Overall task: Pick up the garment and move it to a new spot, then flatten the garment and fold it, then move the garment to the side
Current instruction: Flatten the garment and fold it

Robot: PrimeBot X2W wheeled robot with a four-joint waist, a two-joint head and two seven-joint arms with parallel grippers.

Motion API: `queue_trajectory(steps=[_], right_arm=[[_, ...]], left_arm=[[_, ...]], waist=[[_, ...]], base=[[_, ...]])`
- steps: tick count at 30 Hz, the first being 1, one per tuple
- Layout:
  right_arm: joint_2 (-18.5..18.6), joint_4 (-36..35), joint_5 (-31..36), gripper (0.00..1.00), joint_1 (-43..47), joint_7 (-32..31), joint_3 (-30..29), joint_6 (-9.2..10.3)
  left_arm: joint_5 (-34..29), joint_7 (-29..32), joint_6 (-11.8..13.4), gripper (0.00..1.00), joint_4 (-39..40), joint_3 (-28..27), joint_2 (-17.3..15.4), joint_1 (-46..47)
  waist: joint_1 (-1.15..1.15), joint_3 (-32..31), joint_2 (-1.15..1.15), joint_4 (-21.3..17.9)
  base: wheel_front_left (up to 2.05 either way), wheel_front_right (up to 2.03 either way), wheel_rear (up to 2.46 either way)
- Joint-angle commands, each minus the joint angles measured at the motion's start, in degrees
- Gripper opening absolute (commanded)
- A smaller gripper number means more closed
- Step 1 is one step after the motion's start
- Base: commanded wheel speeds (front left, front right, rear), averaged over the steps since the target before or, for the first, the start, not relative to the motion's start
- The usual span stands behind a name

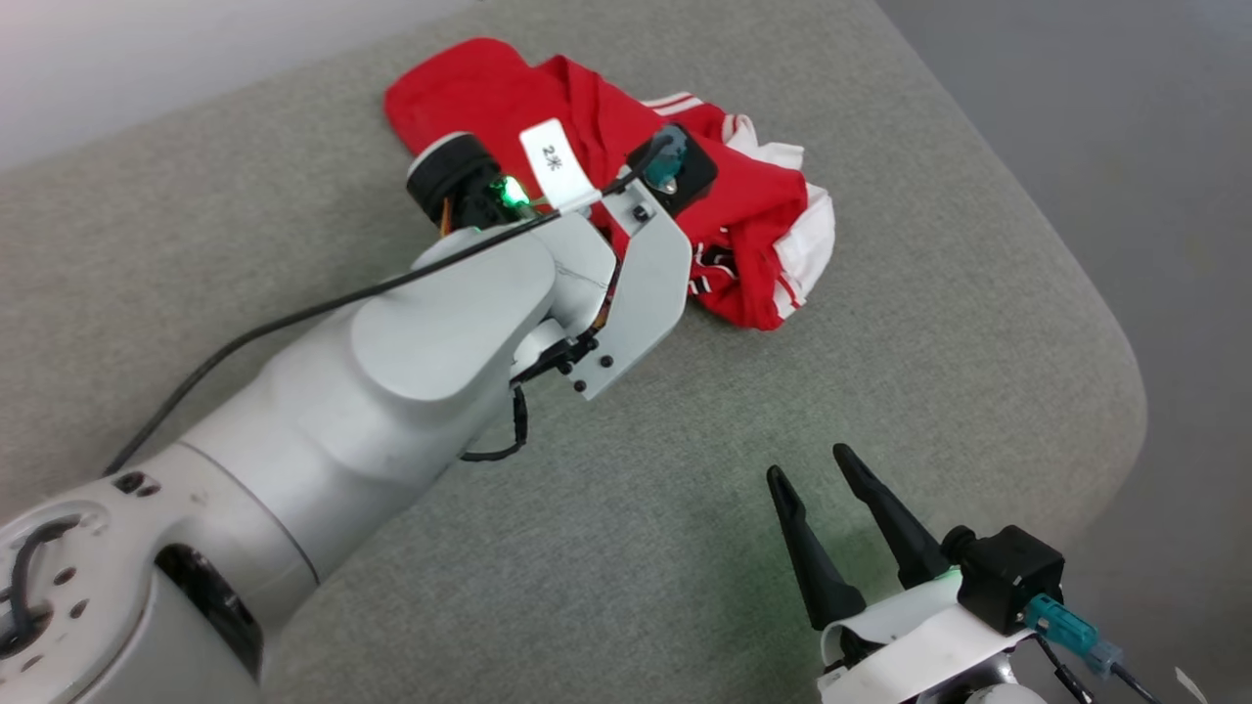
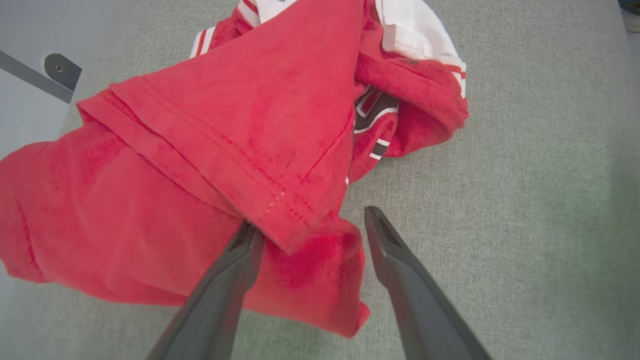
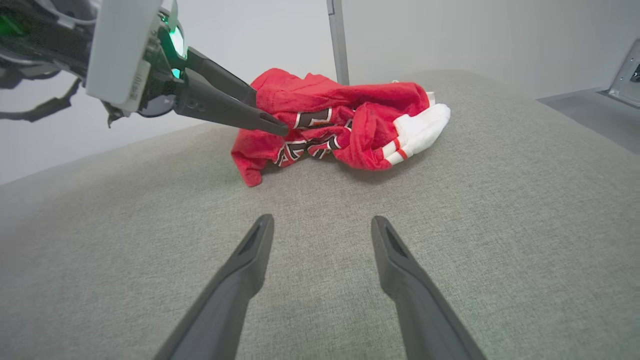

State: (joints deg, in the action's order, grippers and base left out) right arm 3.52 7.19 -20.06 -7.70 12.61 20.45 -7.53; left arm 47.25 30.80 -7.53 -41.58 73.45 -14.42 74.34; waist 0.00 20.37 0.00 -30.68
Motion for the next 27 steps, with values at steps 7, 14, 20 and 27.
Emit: queue_trajectory(steps=[7, 14, 20, 27], right_arm=[[-0.3, 1.1, -0.2, 1.00, -1.4, 1.0, 0.4, 0.08], [0.6, 0.9, 0.9, 1.00, -1.5, 0.6, -1.1, 0.08], [2.1, -0.9, 1.9, 1.00, 0.2, -1.2, -3.1, 0.08], [4.0, -5.2, 3.4, 1.00, 2.2, -4.9, -5.4, 0.08]], left_arm=[[2.3, -1.1, 0.1, 0.00, -2.0, 0.0, 0.6, 0.9], [7.4, -5.2, 0.1, 0.00, -3.1, -0.1, 2.3, 3.0], [16.8, -13.9, 0.1, 0.00, -5.2, -3.4, 3.6, 3.9], [22.9, -24.1, 0.1, 0.00, -6.1, -7.1, -0.3, 0.1]], waist=[[0.00, 1.4, 0.00, -0.7], [0.00, 0.2, 0.00, 2.5], [0.00, -2.9, 0.00, 8.1], [0.00, -6.1, 0.00, 15.9]], base=[[0.00, 0.00, 0.00], [0.00, 0.00, 0.00], [0.00, 0.00, 0.00], [0.00, 0.00, 0.00]])
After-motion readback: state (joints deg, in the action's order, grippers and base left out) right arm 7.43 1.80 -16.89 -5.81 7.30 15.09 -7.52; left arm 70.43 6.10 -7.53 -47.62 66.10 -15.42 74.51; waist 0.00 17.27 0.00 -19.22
